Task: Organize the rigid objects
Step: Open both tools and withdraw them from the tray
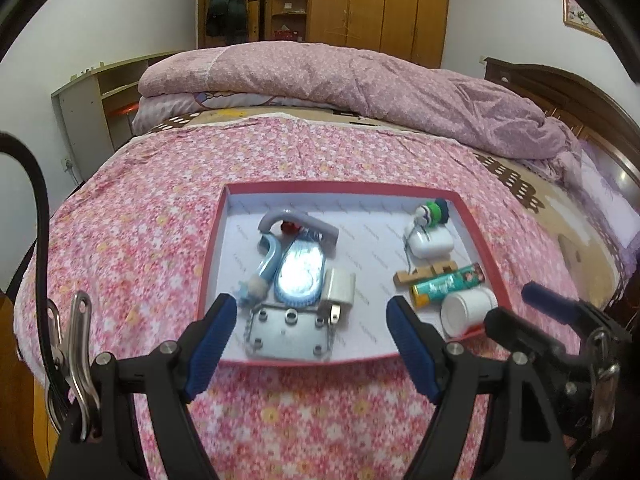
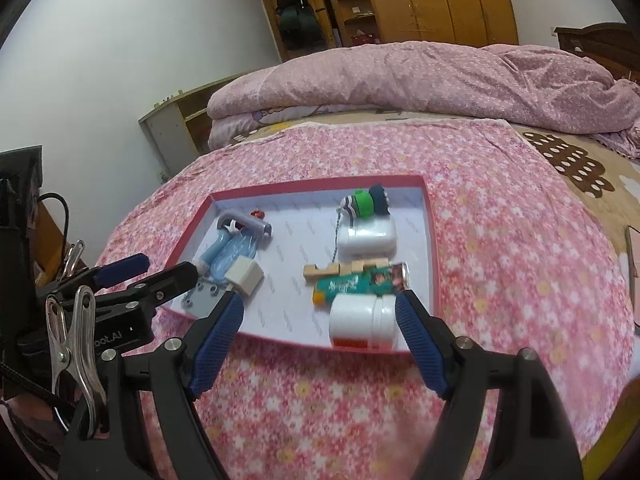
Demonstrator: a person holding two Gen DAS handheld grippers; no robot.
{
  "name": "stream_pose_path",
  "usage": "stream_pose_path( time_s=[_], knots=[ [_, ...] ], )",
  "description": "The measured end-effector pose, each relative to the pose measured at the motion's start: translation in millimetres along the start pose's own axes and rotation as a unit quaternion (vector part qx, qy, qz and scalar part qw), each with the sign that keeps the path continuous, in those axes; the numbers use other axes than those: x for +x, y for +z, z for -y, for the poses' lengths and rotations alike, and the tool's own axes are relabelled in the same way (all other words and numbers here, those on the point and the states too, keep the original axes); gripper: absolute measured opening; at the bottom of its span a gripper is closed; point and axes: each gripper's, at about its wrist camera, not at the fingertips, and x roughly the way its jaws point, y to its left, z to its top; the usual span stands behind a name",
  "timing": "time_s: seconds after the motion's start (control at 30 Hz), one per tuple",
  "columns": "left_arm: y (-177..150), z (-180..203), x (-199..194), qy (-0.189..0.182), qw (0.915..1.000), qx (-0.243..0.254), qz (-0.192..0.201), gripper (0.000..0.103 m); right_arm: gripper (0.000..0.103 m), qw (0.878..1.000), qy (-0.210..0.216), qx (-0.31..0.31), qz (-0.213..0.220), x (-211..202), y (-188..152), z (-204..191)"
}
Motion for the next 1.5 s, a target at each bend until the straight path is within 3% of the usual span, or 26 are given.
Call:
stream_pose_path(
  time_s=[0.3,0.5,0.77,0.93,1.23,1.5],
  knots=[
    [-37.4,-1.6,-3.4,0.028,0.9991,-0.002,-0.033,0.081,0.08,0.999,-0.04,0.009,-0.026,-9.7,-29.7,-0.8],
    [-65.3,-0.3,0.9,0.025,0.9975,-0.009,-0.066,0.081,0.08,0.996,-0.052,0.022,-0.066,-3.9,-58.6,2.2],
    [-77.0,2.9,9.0,0.024,0.9971,-0.014,-0.07,0.081,0.08,0.992,-0.074,0.02,-0.099,7.3,-76.7,3.0],
    [-86.6,3.9,22.4,0.032,0.995,-0.013,-0.094,0.081,0.08,0.989,-0.098,0.015,-0.113,16.6,-81.4,4.4],
    [-93.3,6.1,29.2,0.048,0.9951,-0.012,-0.086,0.084,0.084,0.986,-0.138,0.005,-0.09,21.0,-90.3,-6.6],
    [-98.8,5.7,27.4,0.051,0.9957,-0.016,-0.076,0.086,0.085,0.987,-0.144,0.01,-0.077,21.8,-92.0,-8.0]
  ],
)
